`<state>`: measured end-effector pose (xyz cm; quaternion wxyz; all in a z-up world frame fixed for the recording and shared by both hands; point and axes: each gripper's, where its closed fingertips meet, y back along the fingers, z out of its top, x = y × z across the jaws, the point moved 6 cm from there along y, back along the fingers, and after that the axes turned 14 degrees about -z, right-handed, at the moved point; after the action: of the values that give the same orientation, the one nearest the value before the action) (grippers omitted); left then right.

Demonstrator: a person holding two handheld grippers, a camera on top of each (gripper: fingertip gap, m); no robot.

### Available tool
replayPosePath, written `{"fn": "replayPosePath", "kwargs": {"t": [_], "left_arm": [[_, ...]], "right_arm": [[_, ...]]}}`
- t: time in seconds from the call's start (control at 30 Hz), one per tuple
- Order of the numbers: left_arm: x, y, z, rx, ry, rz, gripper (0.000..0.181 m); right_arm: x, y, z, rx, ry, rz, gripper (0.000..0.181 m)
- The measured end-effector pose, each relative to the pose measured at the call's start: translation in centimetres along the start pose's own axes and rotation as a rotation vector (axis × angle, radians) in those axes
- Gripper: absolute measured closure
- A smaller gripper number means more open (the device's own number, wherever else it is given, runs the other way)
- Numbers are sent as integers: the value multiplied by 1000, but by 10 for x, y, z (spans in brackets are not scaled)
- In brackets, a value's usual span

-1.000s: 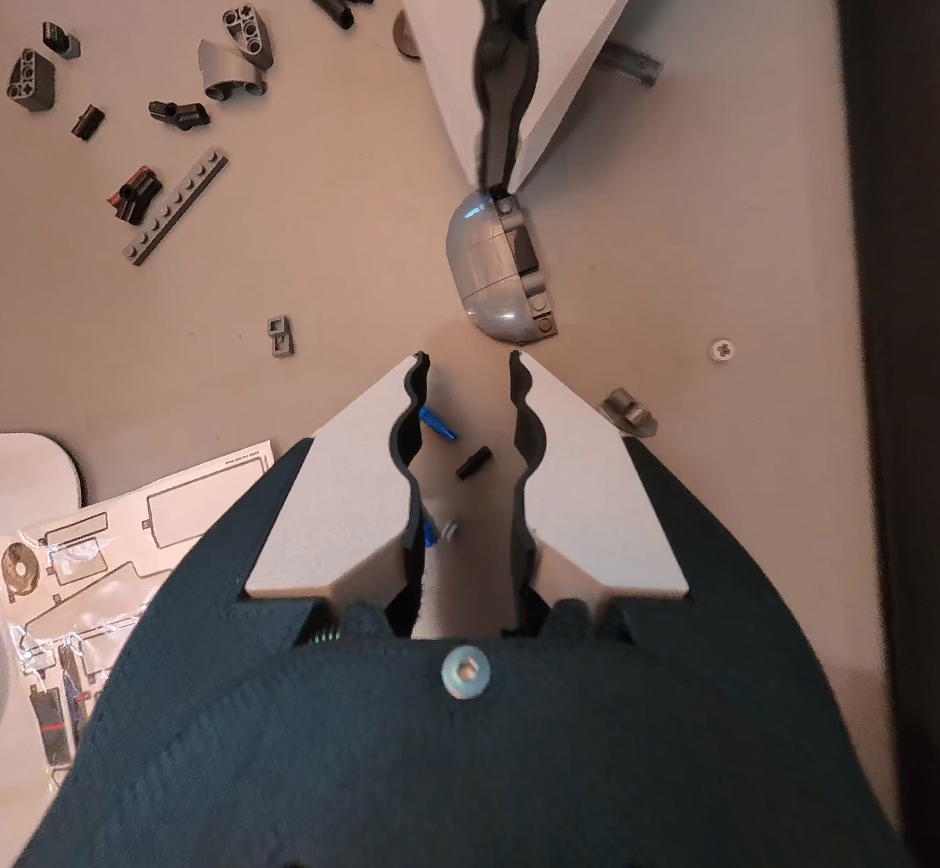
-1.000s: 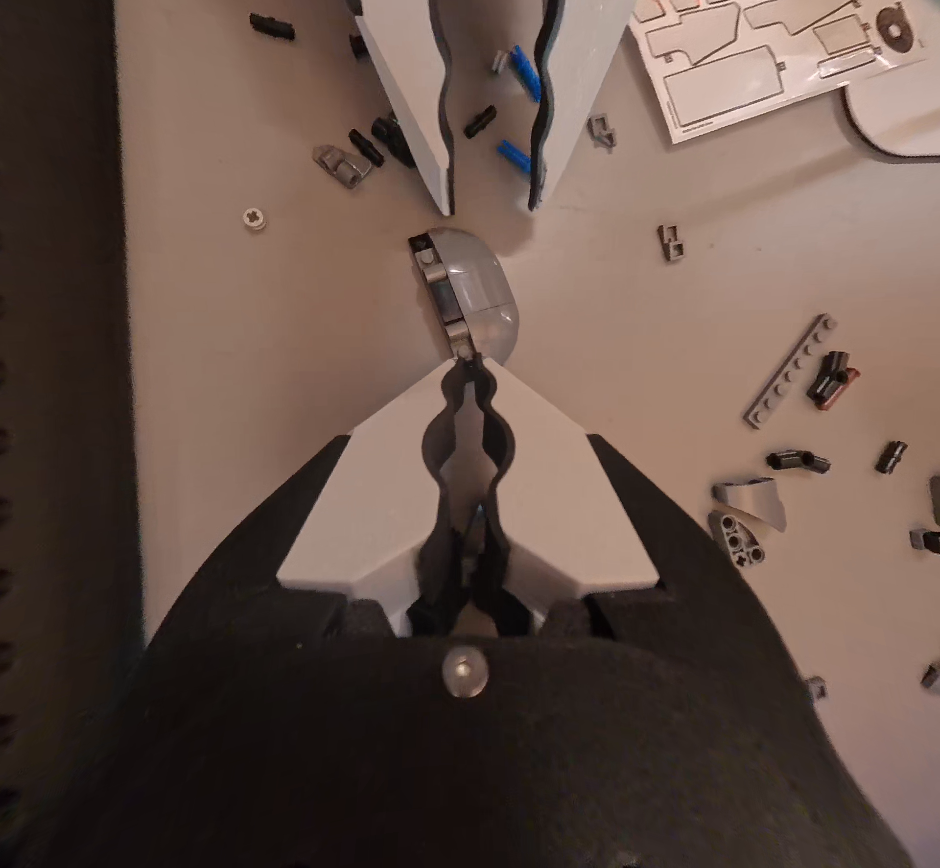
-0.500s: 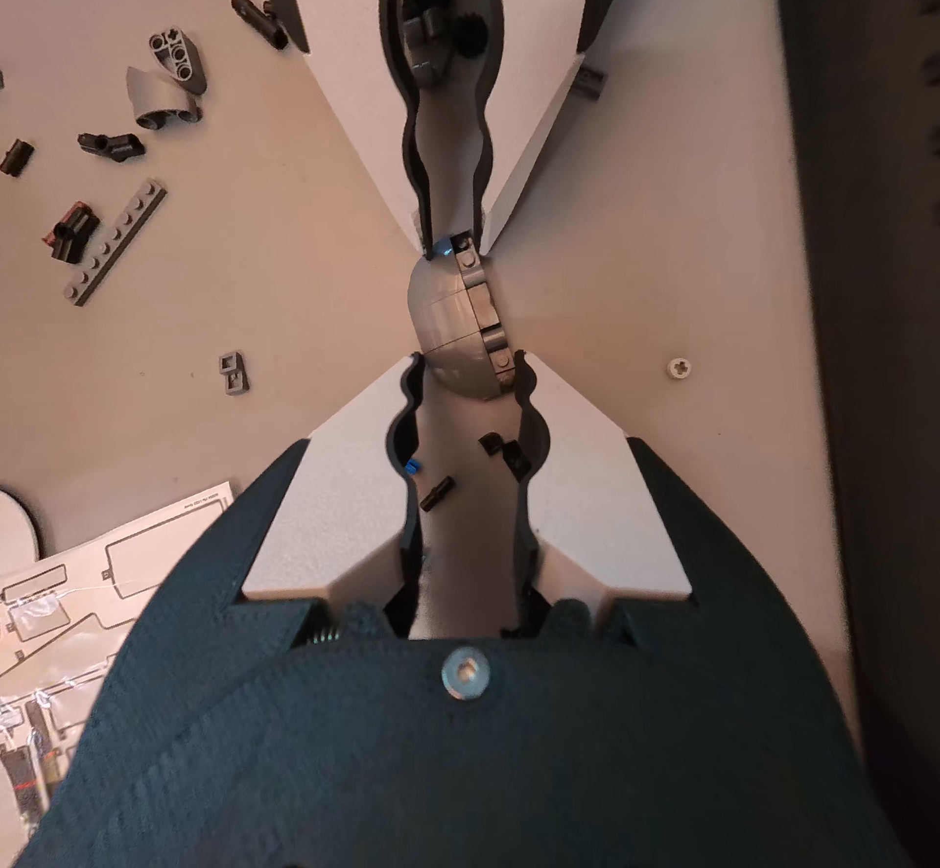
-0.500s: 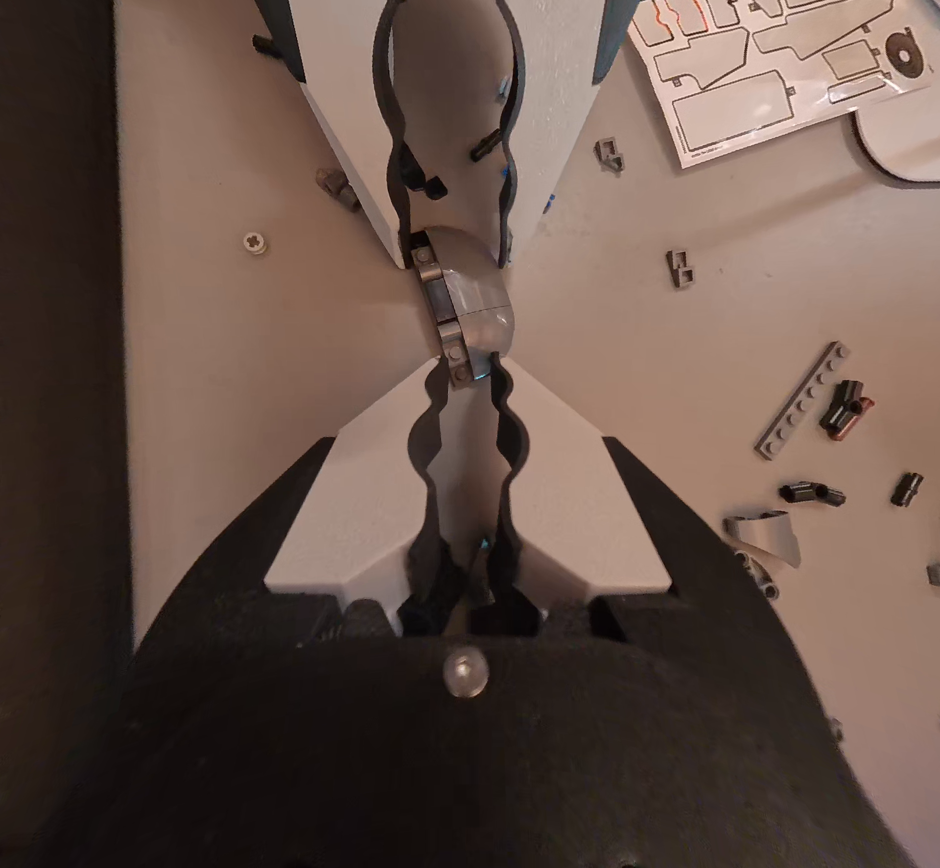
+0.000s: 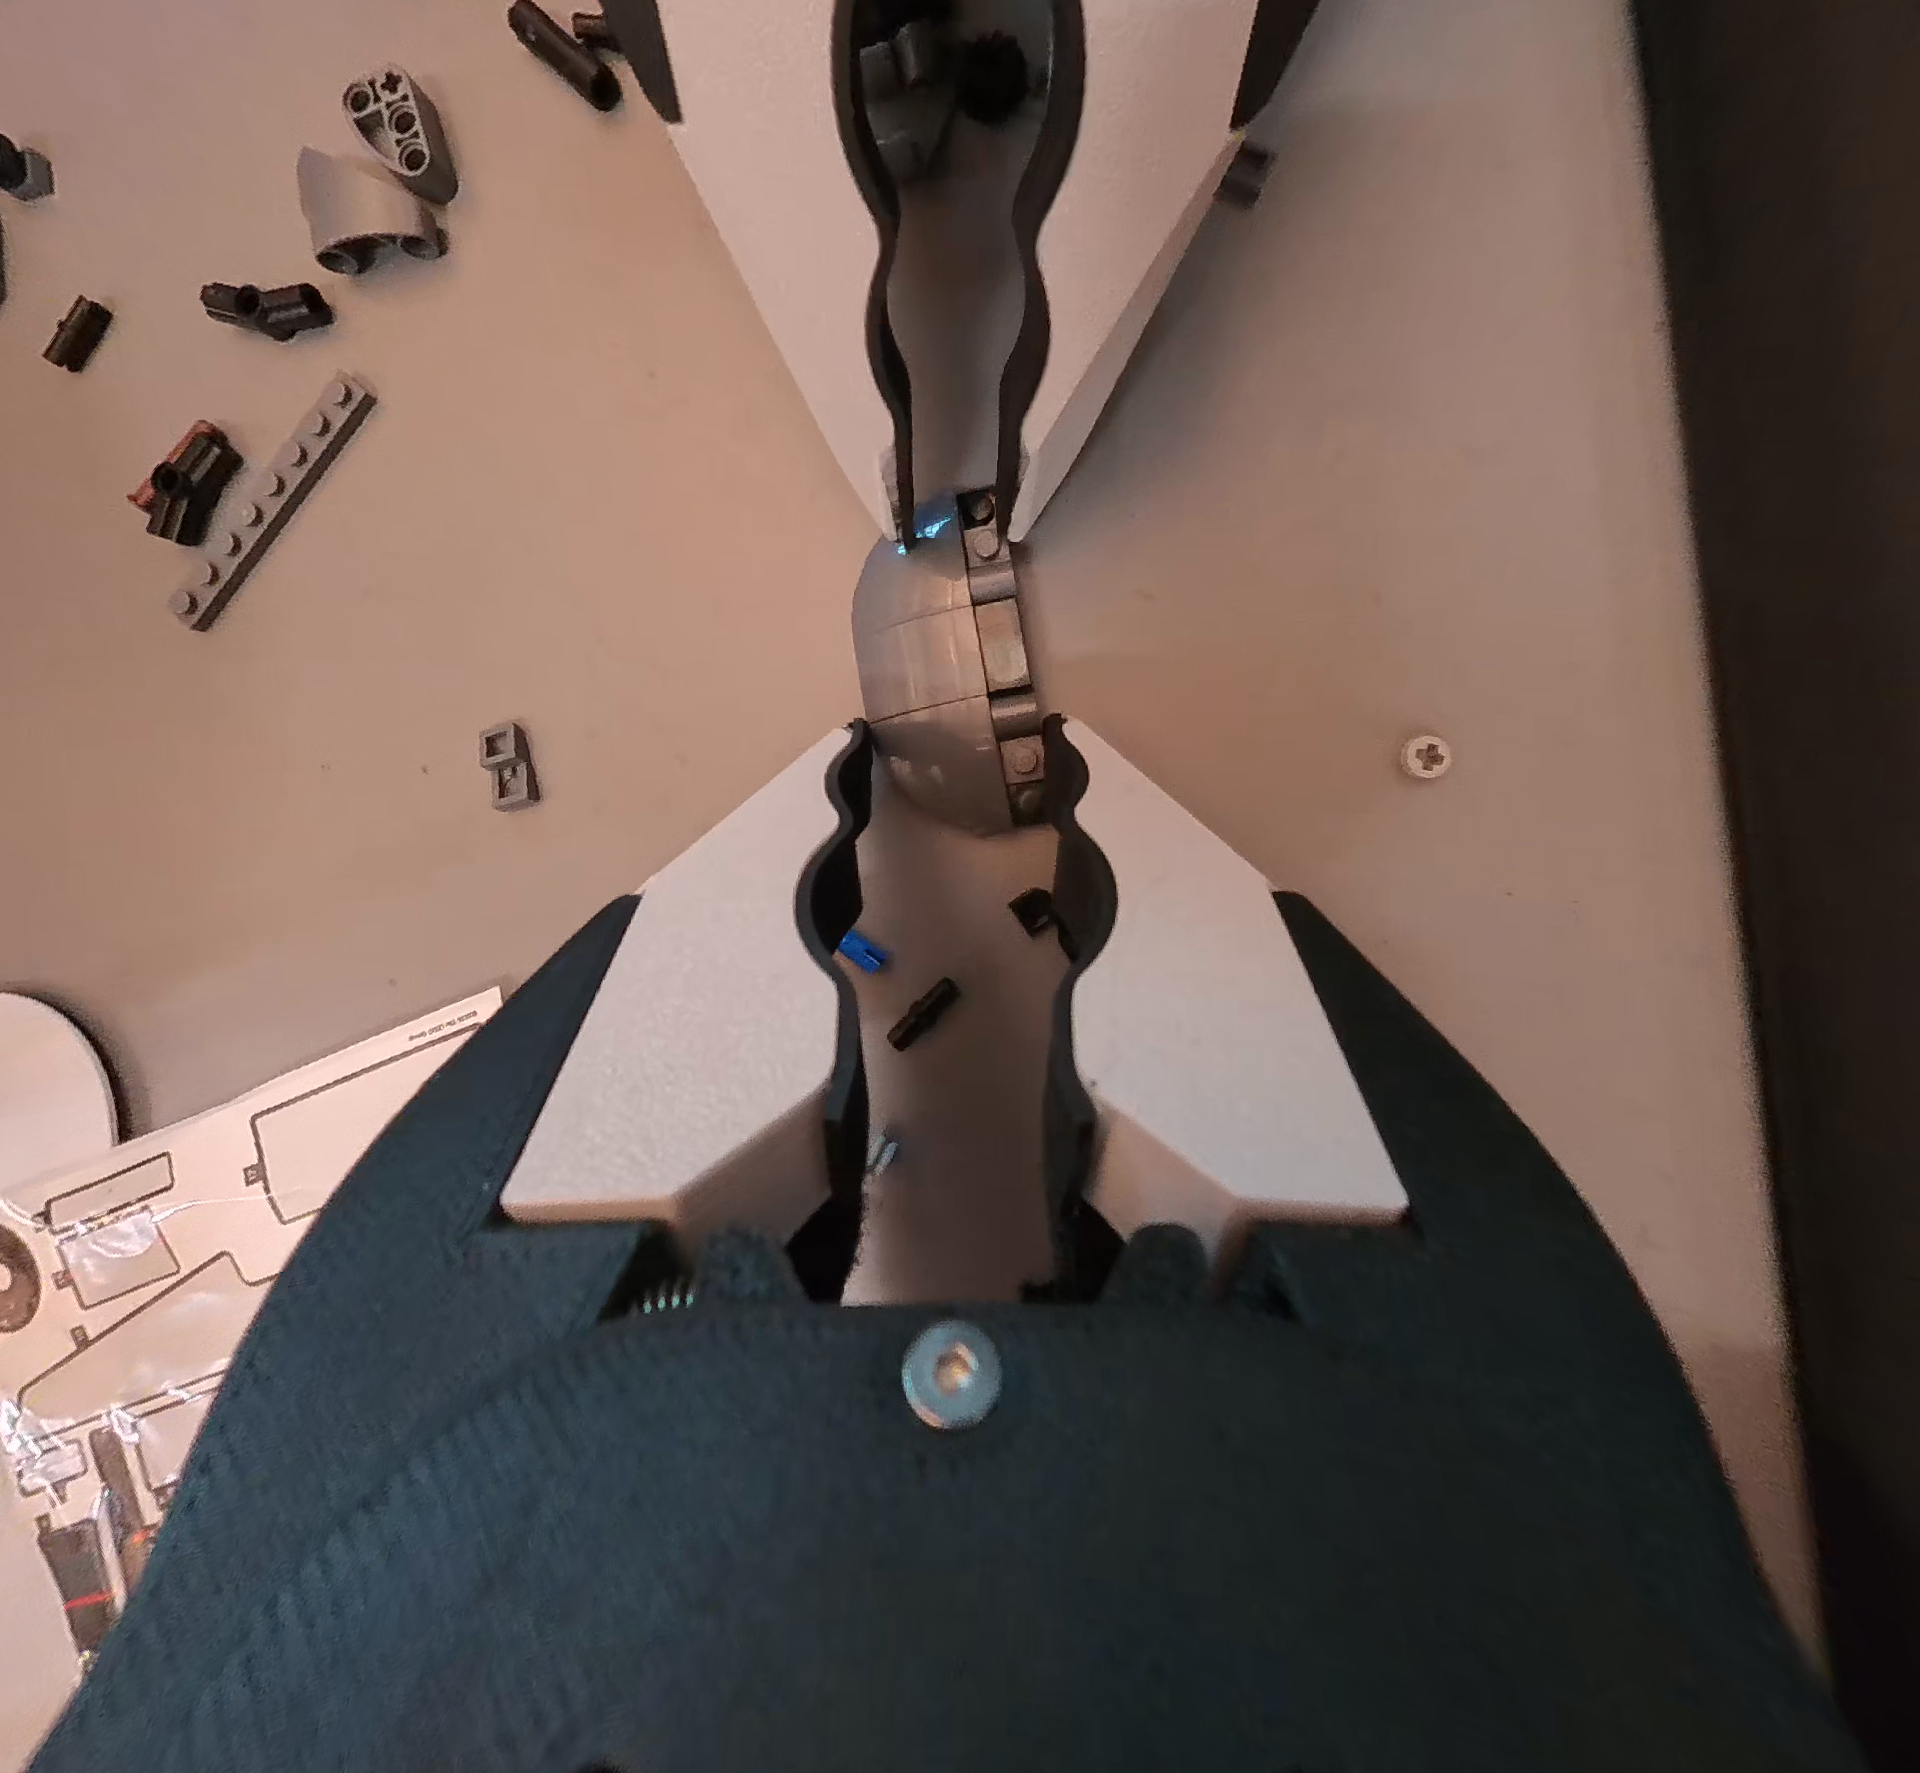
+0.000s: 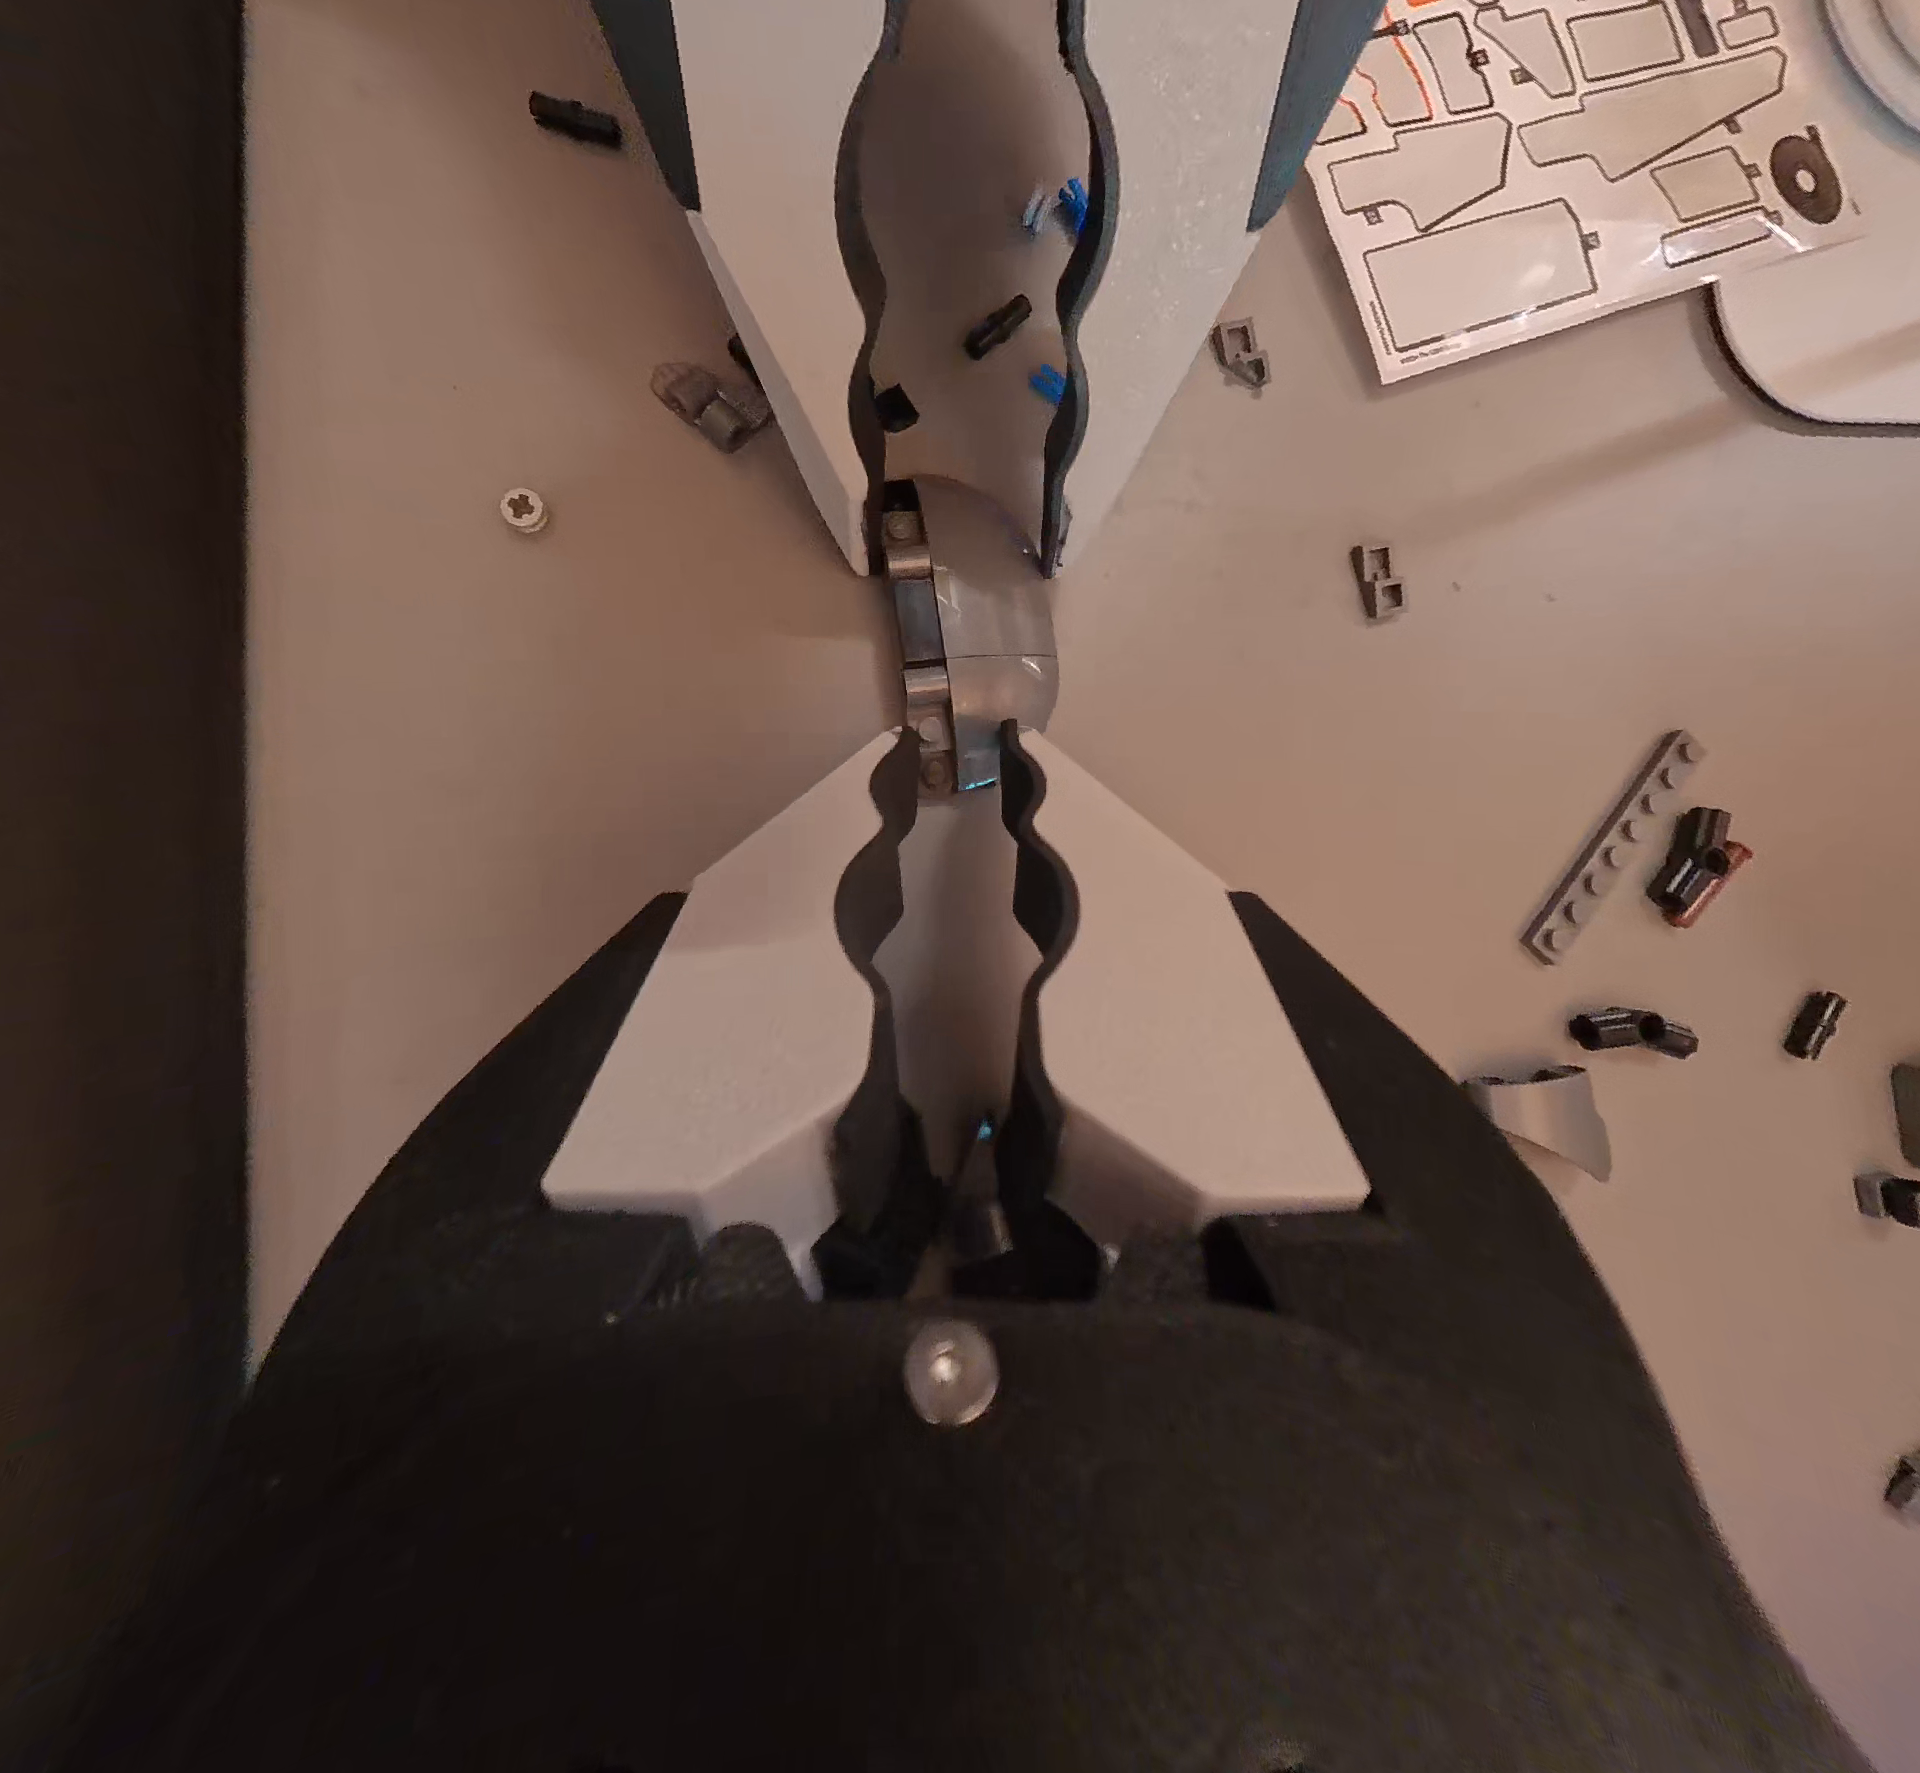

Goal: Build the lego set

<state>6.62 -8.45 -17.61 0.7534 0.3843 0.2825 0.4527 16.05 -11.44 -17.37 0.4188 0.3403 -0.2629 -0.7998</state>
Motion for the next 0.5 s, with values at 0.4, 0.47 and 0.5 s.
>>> {"fn": "replayPosePath", "kwargs": {"t": [0.4, 0.47, 0.5], "left_arm": [[7, -4, 7, -8, 8, 41, 151], [7, -4, 7, -9, 7, 45, 151], [7, -3, 6, -9, 5, 48, 151]], "right_arm": [[-3, -1, -2, -19, -8, -31, 171], [-3, -2, -1, -22, -14, -32, 170], [-3, -2, -1, -24, -18, -29, 170]]}}
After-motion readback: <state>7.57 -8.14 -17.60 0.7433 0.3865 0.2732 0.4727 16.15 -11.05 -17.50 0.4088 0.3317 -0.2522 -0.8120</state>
